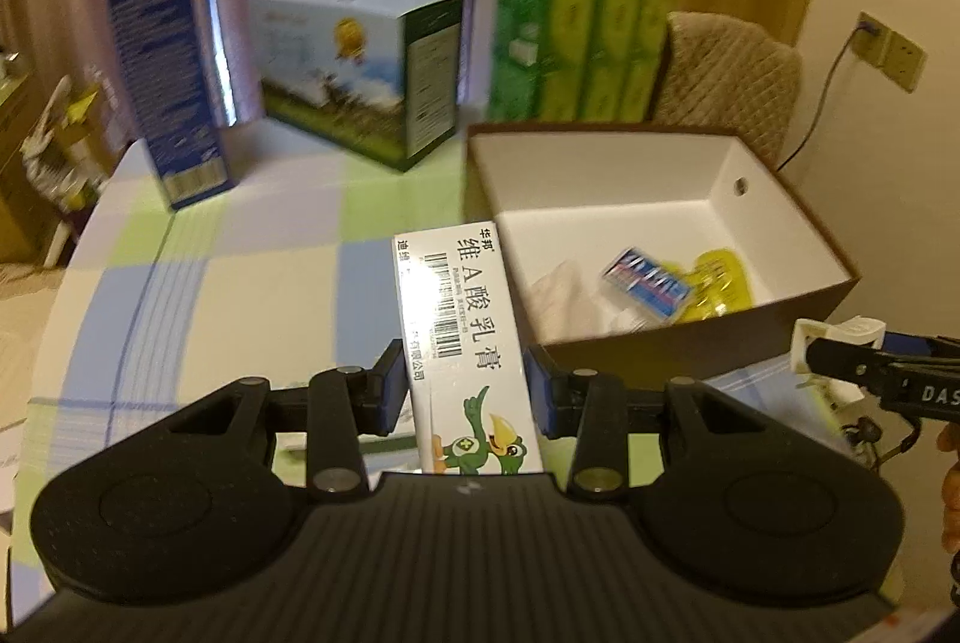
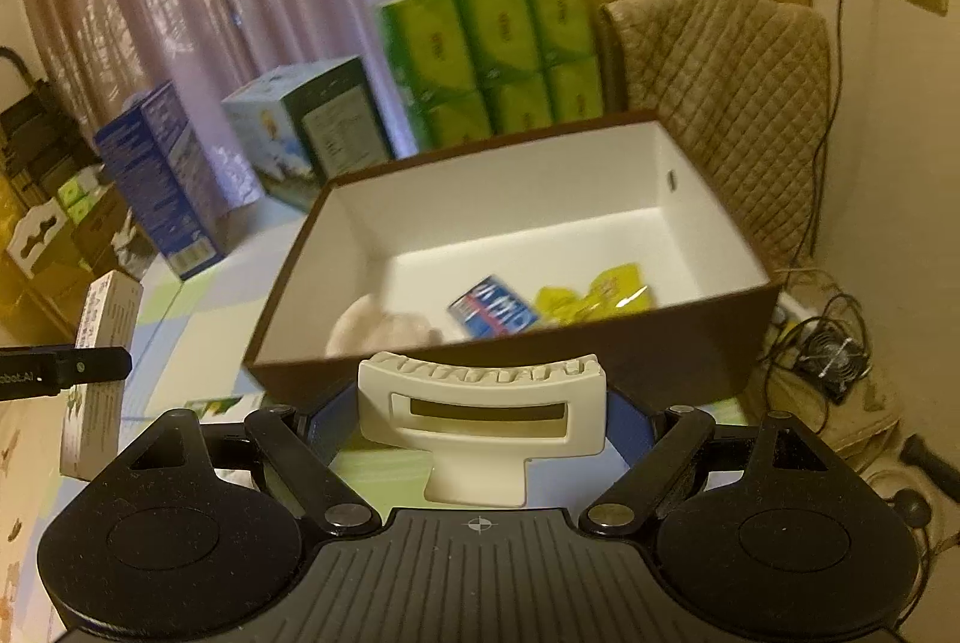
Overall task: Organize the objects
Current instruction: 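Carry the ointment box and hair clip with both tools into the brown box, then open the left tool to drop the ointment box while the right tool releases the clip, then withdraw both tools from the box back toward the table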
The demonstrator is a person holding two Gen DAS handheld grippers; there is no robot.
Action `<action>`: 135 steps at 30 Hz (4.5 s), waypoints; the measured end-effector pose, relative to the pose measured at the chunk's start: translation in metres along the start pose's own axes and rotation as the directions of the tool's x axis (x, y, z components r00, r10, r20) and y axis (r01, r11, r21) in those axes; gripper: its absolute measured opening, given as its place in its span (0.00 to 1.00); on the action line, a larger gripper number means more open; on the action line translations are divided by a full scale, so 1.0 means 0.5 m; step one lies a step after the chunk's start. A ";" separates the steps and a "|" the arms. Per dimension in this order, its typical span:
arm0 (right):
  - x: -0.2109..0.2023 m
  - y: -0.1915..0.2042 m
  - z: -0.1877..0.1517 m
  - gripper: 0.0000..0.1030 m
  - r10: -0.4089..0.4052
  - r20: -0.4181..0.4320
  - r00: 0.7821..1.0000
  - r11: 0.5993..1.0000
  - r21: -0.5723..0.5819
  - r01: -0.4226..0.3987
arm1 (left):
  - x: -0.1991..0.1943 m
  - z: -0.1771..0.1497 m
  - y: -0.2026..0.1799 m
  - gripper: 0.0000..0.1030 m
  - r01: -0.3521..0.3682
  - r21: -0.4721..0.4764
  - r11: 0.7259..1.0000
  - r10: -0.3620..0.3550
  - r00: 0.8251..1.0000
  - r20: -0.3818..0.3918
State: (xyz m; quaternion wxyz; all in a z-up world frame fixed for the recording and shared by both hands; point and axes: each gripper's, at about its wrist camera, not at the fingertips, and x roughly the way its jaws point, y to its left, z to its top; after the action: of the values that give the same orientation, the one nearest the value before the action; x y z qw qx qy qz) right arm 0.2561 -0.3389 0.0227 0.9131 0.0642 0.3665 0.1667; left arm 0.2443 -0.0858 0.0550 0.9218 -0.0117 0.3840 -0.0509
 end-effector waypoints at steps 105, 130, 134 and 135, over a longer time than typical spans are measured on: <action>0.203 -0.212 0.189 0.86 -0.033 -0.081 0.996 0.998 0.041 0.037 | 0.298 0.181 -0.199 0.94 0.036 0.047 0.998 -0.030 0.991 -0.129; 0.026 -0.060 0.070 0.86 -0.021 -0.061 0.998 0.999 0.042 0.024 | 0.067 0.045 -0.121 0.95 0.071 0.002 0.997 -0.071 0.994 -0.085; 0.005 -0.019 0.042 0.86 -0.026 -0.070 0.997 0.999 0.037 0.029 | 0.033 0.013 -0.089 0.95 0.079 0.002 0.997 -0.079 0.993 -0.091; 0.000 -0.008 0.034 0.86 -0.027 -0.073 0.997 0.999 0.036 0.030 | 0.026 0.006 -0.081 0.95 0.081 0.002 0.997 -0.080 0.992 -0.093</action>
State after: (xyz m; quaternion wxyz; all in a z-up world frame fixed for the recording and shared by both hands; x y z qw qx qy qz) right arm 0.2687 -0.3424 0.0342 0.9000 0.0699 0.4035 0.1491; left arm 0.2519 -0.1274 0.0504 0.9002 -0.0222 0.4256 -0.0896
